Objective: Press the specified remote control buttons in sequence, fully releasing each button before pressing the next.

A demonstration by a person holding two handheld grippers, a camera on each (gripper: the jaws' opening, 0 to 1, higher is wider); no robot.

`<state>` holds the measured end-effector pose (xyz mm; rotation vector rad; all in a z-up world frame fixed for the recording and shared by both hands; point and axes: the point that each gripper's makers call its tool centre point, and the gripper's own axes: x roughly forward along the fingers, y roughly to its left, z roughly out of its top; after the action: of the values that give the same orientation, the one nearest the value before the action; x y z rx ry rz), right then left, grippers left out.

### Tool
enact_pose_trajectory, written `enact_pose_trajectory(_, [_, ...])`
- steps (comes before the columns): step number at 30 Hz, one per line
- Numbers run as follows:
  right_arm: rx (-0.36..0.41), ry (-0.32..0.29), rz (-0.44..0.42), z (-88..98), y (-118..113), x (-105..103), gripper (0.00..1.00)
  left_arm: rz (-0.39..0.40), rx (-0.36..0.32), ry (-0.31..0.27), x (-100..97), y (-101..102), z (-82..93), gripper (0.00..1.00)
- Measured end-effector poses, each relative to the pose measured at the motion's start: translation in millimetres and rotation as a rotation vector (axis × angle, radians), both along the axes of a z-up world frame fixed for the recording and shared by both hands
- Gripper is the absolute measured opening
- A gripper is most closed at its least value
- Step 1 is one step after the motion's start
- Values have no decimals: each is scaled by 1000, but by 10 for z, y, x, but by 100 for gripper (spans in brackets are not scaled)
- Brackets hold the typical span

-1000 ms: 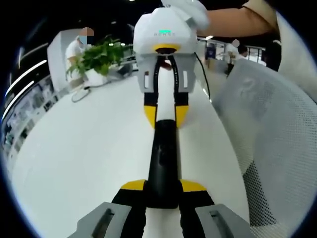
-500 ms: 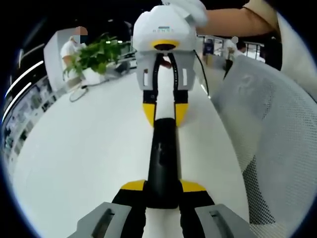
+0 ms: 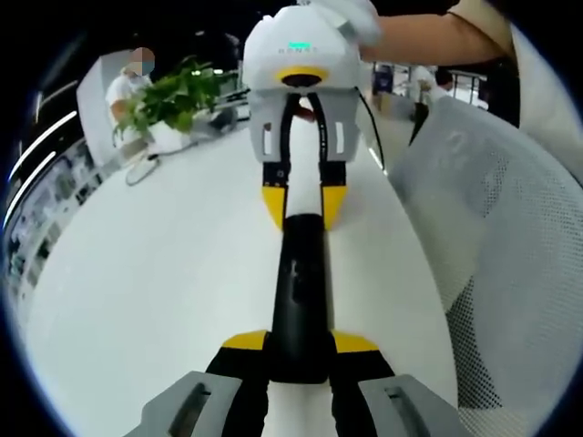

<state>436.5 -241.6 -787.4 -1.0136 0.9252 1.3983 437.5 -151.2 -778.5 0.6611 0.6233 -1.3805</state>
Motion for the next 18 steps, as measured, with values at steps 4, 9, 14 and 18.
enact_pose_trajectory(4, [8,-5,0,3,-7,9,20,-2,9,-7,20,-11,-3,23])
enact_pose_trajectory(9, [15,-10,-4,20,-17,23,20,1,10,-9,30,-19,3,23])
enact_pose_trajectory(14, [32,-16,-8,53,2,53,20,5,17,-14,55,1,6,23])
enact_pose_trajectory(18, [36,-23,-10,63,9,76,20,6,21,-18,93,17,23,23])
